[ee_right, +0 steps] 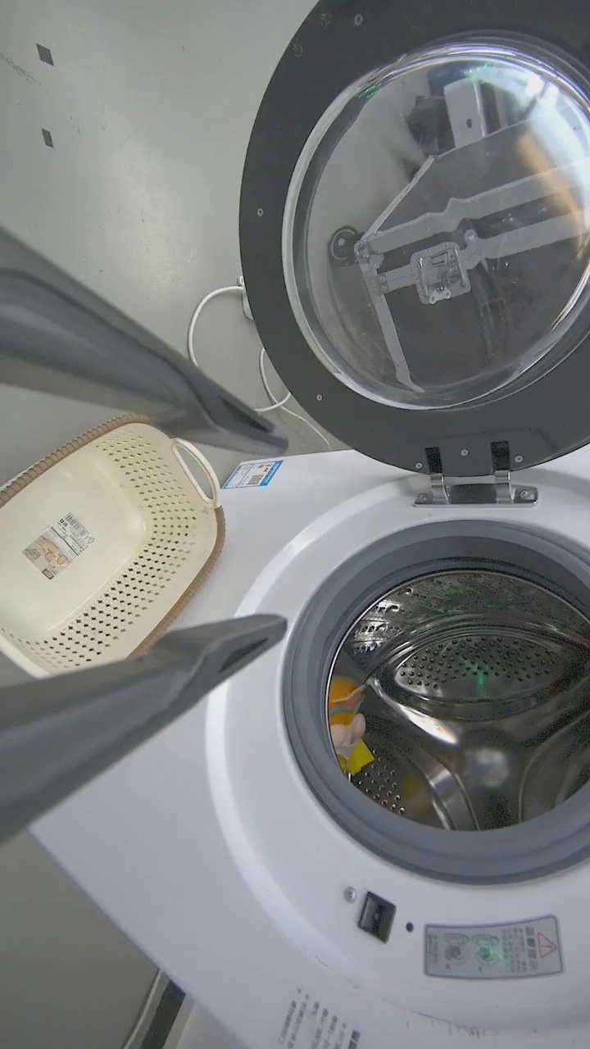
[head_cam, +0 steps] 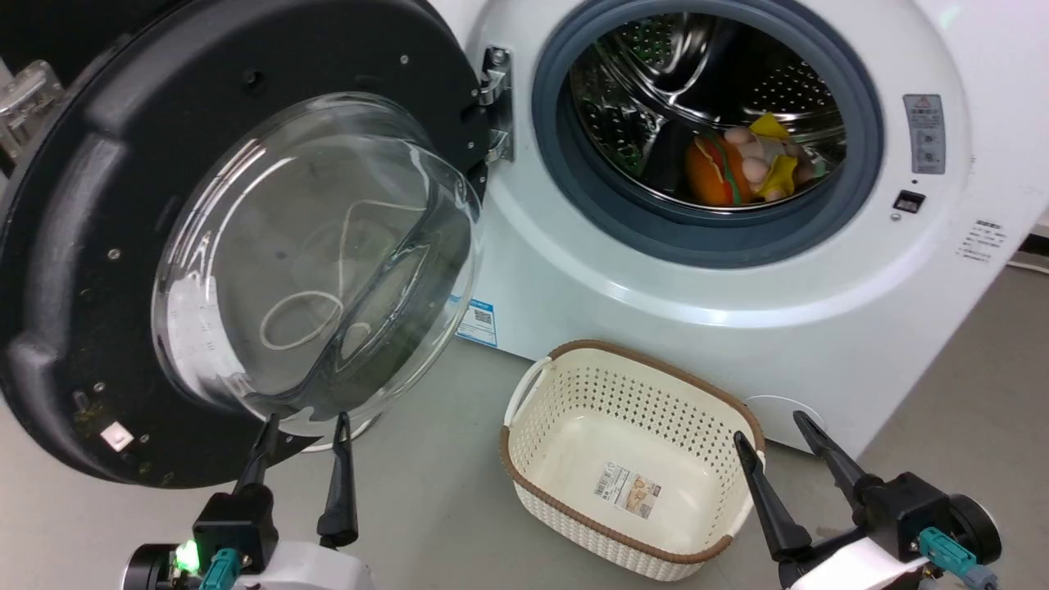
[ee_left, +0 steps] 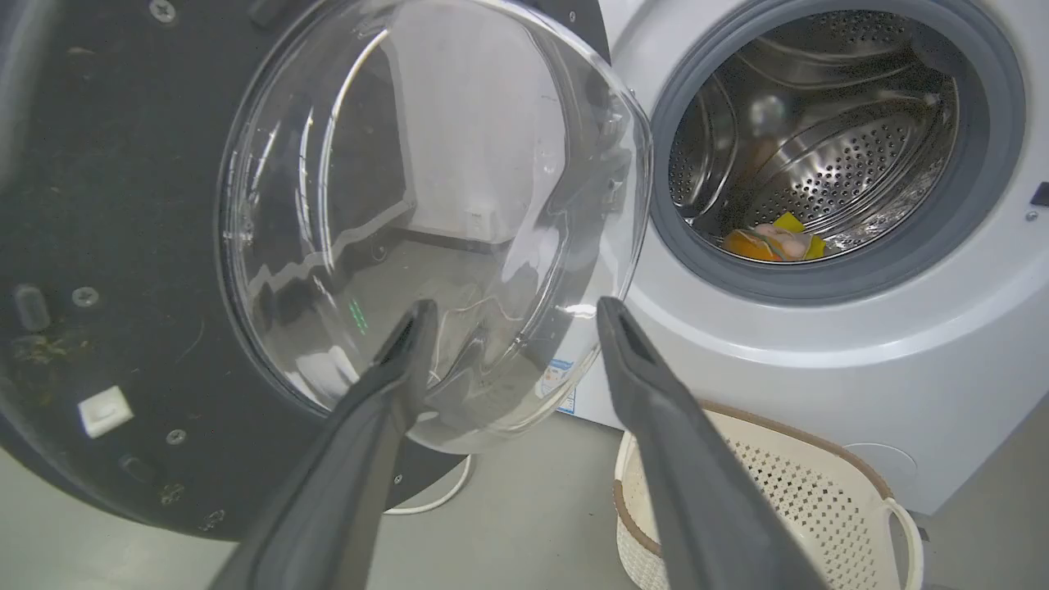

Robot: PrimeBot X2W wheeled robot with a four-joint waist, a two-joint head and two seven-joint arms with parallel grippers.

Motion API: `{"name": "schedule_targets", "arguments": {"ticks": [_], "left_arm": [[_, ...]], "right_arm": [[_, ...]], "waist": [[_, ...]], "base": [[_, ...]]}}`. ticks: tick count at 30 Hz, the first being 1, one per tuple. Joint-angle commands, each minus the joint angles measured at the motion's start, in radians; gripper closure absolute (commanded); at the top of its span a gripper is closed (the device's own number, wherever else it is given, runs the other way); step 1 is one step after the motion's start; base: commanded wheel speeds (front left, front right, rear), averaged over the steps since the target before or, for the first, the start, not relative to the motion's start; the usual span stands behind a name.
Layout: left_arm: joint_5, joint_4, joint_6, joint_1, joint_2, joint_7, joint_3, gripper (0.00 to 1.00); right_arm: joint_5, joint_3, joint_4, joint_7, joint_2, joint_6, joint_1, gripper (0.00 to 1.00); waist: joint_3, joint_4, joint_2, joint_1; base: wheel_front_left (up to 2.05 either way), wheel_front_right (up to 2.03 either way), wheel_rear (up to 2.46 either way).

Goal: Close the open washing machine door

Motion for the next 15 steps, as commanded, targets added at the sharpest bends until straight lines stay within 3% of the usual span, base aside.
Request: {"name": "schedule_targets", "arguments": {"ticks": [1,11,12,13,15], "left_arm": [[-0.004,-0.005,0.003,0.014,0.0,-0.011,0.004,0.0],[-0.032,-0.008,0.009,0.025,0.0,-0.034,0.002,0.0],[-0.039,-0.01,0.004,0.025,0.0,-0.038,-0.003,0.6],[-0.048,-0.013,0.001,0.024,0.0,-0.04,-0.004,1.0],[-0.07,-0.028,-0.004,0.019,0.0,-0.045,0.002,1.0]], "right_arm": [[0.004,0.006,0.002,-0.01,-0.009,0.0,-0.006,0.0],[0.012,0.014,0.002,-0.033,-0.014,0.0,0.015,0.0],[0.013,0.016,0.001,-0.037,-0.016,0.0,0.02,0.0],[0.013,0.017,0.001,-0.04,-0.017,0.0,0.021,0.0],[0.014,0.02,-0.001,-0.044,-0.02,0.001,0.024,0.0]], "waist": [[-0.001,0.009,0.0,0.0],[0.0,0.056,0.0,0.0],[0.002,0.065,0.0,0.0],[0.004,0.069,0.0,0.0],[0.011,0.078,0.0,0.0]], "base": [[0.0,0.0,0.0],[0.0,0.0,0.0],[0.0,0.0,0.0],[0.0,0.0,0.0],[0.0,0.0,0.0]]}}
